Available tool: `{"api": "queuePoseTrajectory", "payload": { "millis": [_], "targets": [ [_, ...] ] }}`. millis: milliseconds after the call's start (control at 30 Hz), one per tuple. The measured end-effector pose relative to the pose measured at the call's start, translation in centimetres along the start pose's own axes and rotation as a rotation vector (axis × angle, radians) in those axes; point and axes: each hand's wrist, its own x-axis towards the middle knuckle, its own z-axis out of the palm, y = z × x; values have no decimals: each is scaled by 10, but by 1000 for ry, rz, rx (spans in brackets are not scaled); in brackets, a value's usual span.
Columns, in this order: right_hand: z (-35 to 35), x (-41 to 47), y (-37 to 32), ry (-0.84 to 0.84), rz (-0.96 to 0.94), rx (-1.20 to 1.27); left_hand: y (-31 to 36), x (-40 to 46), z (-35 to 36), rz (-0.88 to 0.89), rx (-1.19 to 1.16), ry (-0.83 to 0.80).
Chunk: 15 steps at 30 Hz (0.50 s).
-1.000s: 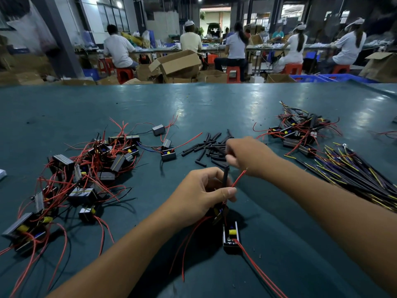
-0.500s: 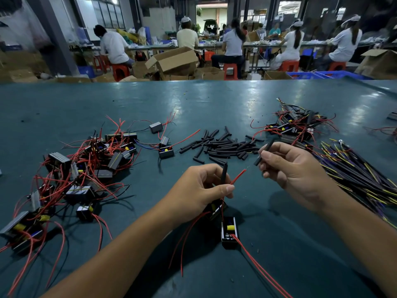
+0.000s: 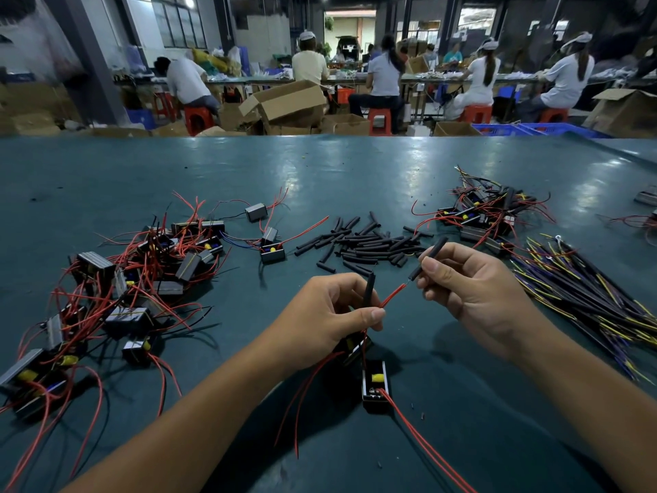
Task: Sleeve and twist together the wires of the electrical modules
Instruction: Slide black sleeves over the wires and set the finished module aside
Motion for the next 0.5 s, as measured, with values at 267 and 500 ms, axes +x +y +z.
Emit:
{"api": "queuePoseTrajectory", "payload": {
  "millis": [267,500],
  "targets": [
    [-2,2,-4,44,-39,29,2,-1,0,-13,8,1],
    [-1,1,-1,0,-58,-31,4,-2,0,-20,3,5]
  ]
}}
